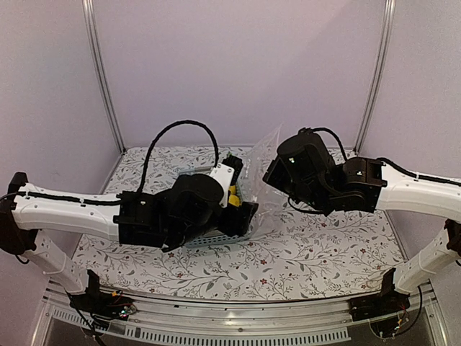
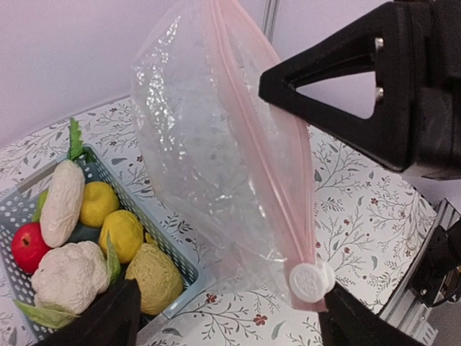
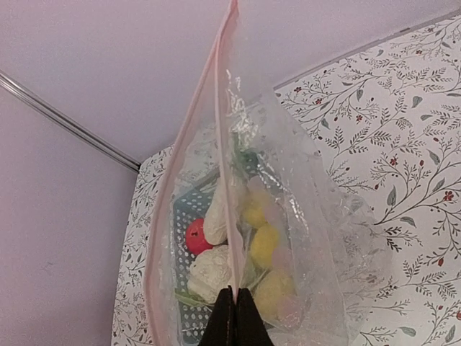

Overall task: Place the food in the zip-top bag and seal the zipper
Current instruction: Pass from the right arm to the left

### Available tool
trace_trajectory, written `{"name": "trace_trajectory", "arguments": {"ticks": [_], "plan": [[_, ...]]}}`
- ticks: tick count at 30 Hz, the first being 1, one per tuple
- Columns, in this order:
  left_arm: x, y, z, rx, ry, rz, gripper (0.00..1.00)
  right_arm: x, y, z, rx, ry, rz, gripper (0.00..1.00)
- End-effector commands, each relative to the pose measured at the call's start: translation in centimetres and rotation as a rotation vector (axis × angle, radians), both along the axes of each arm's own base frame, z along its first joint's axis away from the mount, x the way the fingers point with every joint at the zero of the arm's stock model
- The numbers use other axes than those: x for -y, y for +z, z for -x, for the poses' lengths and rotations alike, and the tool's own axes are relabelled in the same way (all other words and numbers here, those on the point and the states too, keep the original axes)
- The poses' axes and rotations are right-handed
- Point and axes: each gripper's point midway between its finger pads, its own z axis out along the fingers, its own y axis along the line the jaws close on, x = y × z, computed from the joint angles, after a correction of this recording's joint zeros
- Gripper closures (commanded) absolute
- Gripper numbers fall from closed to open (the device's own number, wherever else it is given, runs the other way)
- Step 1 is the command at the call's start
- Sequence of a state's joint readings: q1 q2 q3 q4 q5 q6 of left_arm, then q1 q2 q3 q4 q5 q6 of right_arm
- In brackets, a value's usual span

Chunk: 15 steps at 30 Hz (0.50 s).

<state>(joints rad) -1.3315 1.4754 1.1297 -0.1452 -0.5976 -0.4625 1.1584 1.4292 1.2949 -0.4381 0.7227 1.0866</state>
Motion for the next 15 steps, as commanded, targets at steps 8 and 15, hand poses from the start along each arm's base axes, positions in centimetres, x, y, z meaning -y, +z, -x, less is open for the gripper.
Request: {"name": "trace_trajectory", "arguments": {"ticks": [8,15], "plan": [[0.7,2.0,-0.2,0.133,0.031,-0.074,0.64,0.4,0.2,0.2,-0.007,-0.012,-0.020,1.00],[0.9,2.3,0.2,0.156,-0.014,-0.105,0.91,0.4,-1.5,0.5,-0.049,0.024,-0.008,1.00]]}}
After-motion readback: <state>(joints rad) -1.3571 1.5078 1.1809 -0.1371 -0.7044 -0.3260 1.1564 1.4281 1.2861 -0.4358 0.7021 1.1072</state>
